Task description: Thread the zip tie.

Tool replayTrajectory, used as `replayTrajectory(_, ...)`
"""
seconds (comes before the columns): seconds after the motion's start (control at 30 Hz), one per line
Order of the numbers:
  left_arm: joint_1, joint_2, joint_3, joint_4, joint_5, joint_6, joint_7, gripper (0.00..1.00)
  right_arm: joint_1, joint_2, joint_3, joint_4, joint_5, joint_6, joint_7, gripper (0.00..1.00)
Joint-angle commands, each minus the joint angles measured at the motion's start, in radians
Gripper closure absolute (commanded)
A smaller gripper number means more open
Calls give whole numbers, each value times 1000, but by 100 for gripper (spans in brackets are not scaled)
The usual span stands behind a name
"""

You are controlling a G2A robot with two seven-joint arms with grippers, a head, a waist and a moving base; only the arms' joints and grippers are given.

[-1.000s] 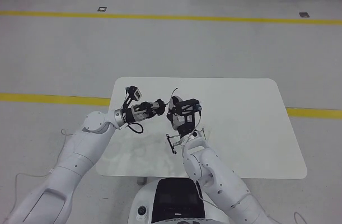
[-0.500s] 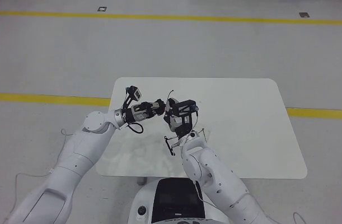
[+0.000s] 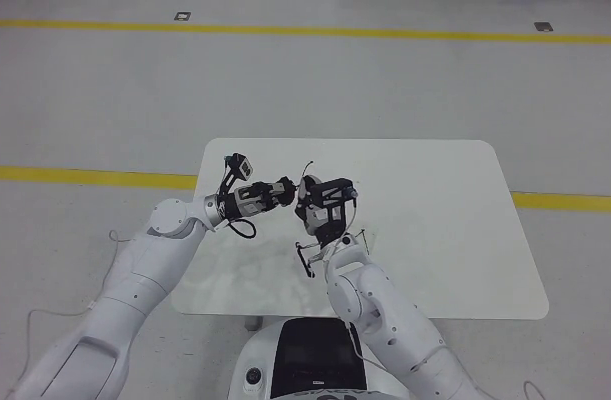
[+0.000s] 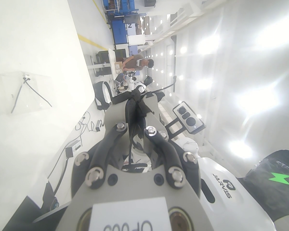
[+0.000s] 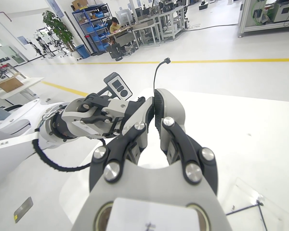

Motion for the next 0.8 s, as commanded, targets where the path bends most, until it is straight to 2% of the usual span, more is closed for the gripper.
replayTrajectory(0.0,0,0,0,0,0,0,0,100,-4,0,6,-6,-1,-2,-2,51)
replayTrajectory(0.13,0,0,0,0,0,0,0,100,-10,1,14,-18,-7,-7,-1,53)
replayTrajectory(0.33,0,0,0,0,0,0,0,100,-11,-1,19,-27,-9,-18,5,61)
replayTrajectory(0.63,0,0,0,0,0,0,0,100,0,-7,19,-23,-6,-23,9,89)
replayTrajectory(0.7,0,0,0,0,0,0,0,100,1,-8,19,-21,-7,-23,8,99)
replayTrajectory(0.77,0,0,0,0,0,0,0,100,2,-9,19,-21,-8,-23,6,100)
